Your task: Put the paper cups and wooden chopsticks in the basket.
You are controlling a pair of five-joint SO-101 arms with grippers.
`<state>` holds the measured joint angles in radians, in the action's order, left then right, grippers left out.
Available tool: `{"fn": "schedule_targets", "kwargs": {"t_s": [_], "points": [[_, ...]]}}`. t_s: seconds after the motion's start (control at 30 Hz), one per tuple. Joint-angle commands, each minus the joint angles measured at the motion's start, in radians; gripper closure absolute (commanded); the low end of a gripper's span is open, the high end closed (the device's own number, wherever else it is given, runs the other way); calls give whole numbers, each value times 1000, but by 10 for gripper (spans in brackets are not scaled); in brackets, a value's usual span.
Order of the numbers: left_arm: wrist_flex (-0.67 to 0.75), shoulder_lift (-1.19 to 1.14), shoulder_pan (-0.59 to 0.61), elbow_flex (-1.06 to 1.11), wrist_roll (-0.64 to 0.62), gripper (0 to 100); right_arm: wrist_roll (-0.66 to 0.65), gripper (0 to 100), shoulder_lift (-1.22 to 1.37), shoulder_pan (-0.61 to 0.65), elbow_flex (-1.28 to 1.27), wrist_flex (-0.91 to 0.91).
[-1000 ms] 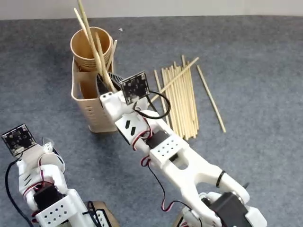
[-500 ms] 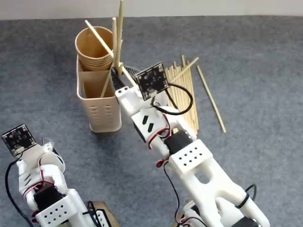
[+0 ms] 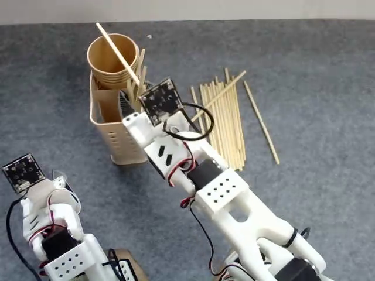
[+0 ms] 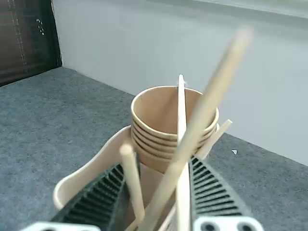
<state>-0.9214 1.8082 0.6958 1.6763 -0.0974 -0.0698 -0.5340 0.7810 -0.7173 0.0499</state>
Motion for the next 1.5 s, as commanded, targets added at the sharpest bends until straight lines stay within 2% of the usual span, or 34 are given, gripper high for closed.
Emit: {"fn": "schedule_targets", "kwargs": {"t_s": [0.0,0.1,0.3,0.5,0.63,0.87,1.0,1.13,1.3,1.47], "points": [[17,8,-16,18,-8,860,-5,849,1,-1,114,-70],[17,8,-16,18,-8,860,40,849,-1,-36,208,-147],[17,8,-16,18,-8,860,74,849,-28,-150,498,-409],[17,8,-16,18,-8,860,75,849,-25,-372,679,-596],[17,8,-16,18,-8,860,74,849,1,-518,542,-673],[17,8,-16,18,-8,860,69,850,174,-657,139,-693],[17,8,-16,18,-8,860,58,850,354,-687,97,-691],[15,7,-16,18,-8,860,-186,850,519,-687,217,-733],[15,7,-16,18,-8,860,-199,850,674,-687,484,-906],[15,7,-16,18,-8,860,-199,850,768,-680,653,-934]]}}
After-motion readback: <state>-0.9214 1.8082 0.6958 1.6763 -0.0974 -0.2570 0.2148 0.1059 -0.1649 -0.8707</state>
